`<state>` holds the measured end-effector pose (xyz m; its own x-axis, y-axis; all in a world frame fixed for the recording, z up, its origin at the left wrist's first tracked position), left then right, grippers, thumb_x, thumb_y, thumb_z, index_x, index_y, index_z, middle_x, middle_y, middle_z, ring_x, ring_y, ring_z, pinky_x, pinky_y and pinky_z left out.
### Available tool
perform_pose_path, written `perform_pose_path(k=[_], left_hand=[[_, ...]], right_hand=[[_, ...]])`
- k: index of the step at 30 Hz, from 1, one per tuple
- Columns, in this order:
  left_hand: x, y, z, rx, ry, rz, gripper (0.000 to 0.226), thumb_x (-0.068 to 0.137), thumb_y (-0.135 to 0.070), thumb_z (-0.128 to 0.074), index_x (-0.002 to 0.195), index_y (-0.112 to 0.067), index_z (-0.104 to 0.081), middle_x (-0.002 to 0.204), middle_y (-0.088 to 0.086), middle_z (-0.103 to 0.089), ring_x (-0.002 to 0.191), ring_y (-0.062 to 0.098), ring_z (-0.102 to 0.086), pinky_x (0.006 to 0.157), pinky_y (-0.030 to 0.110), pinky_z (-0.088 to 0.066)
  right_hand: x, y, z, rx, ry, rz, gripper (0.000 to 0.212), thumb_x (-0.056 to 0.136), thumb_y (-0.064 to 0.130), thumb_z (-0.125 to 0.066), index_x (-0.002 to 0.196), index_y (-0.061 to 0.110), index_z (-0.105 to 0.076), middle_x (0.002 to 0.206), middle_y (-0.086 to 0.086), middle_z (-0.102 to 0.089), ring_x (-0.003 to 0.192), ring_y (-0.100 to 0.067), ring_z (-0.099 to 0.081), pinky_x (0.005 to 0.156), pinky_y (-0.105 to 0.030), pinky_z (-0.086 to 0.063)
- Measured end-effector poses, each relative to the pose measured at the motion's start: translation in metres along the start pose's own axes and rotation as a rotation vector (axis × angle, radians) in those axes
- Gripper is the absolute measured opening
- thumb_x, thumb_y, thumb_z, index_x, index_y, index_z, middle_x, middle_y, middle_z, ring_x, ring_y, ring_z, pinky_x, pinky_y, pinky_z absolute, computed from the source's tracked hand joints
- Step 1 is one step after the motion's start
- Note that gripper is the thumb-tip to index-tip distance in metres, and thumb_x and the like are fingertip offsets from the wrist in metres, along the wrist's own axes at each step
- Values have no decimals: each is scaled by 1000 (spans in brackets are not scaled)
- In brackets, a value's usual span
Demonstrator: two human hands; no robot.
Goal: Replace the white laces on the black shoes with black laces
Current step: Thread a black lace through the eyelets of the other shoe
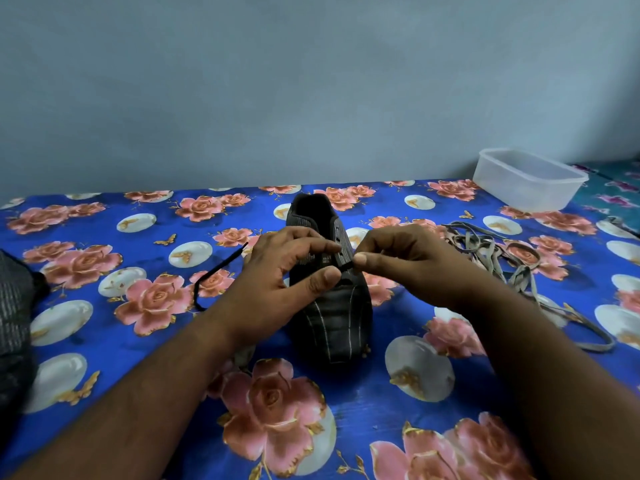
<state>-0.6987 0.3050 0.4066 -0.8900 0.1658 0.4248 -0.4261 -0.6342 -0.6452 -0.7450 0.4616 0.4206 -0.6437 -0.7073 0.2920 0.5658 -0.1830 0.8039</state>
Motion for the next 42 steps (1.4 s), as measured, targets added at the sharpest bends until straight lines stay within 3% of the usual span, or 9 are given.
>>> perform_pose_path(k=[6,9,12,17,22,30,35,39,42], left_hand=[[1,-7,3,-9,-92,-36,15,87,-60,-55,81,-48,-61,112,-21,-55,118,11,-49,104,43,-37],[4,9,16,-30,-165,48,25,83,-62,-54,80,-39,-63,110,-20,-56,118,13,-49,101,31,-36],[4,30,29,-84,-245,136,29,78,-63,-55,77,-35,-63,107,-15,-58,115,17,-52,96,21,-36],[2,43,27,-87,-271,260,37,70,-68,-49,81,-37,-67,102,-14,-62,114,21,-51,103,41,-38],[1,5,17,41,-188,20,45,88,-78,-39,122,-55,-56,134,-21,-51,133,10,-39,115,45,-28],[2,-13,12,-34,-187,-95,12,91,-55,-55,83,-48,-61,111,-19,-59,120,14,-49,105,44,-37],[2,42,60,-149,-460,145,20,83,-57,-60,78,-39,-67,100,-4,-64,105,22,-60,99,46,-46],[-6,86,64,-143,-471,412,31,71,-70,-59,77,-41,-69,94,-7,-69,100,26,-64,93,56,-51],[-4,67,55,36,-435,332,51,76,-77,-47,113,-44,-62,115,-13,-62,116,21,-54,102,52,-44]], right_hand=[[3,0,-9,43,14,6,19,98,21,-64,89,5,-70,79,-13,-66,76,-13,-57,71,-32,-47],[0,-2,16,139,-117,-2,25,101,24,-60,82,10,-67,76,-8,-62,75,-10,-57,74,-22,-45],[-7,-11,52,358,-309,3,25,93,39,-66,79,18,-66,78,-4,-62,79,-21,-57,89,-44,-48],[-8,-21,60,504,-388,-29,22,95,26,-59,77,14,-63,72,-3,-59,72,-24,-56,84,-42,-51],[2,-2,14,269,-192,-6,24,96,22,-56,76,10,-65,70,-11,-61,67,-23,-55,70,-31,-46],[4,7,-6,215,-99,23,20,95,19,-61,77,13,-67,68,-6,-57,63,-13,-50,61,-21,-43],[0,-3,30,380,-307,4,25,97,25,-56,75,17,-65,68,-7,-57,66,-20,-53,72,-32,-46],[-4,-12,45,400,-383,-13,27,99,28,-58,77,12,-60,71,-1,-56,72,-20,-52,83,-44,-48],[-2,-12,34,241,-324,-25,27,96,34,-60,76,18,-64,75,-2,-59,77,-19,-54,83,-41,-46]])
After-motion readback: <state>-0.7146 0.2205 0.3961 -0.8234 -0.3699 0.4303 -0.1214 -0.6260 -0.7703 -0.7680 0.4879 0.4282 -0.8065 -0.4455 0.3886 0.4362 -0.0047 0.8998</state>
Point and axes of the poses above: each hand's wrist, its own x-axis towards the middle knuckle, its own z-axis out of the back of the hand, y = z × x, the point moved 9 cm from there along x, towards the middle knuckle
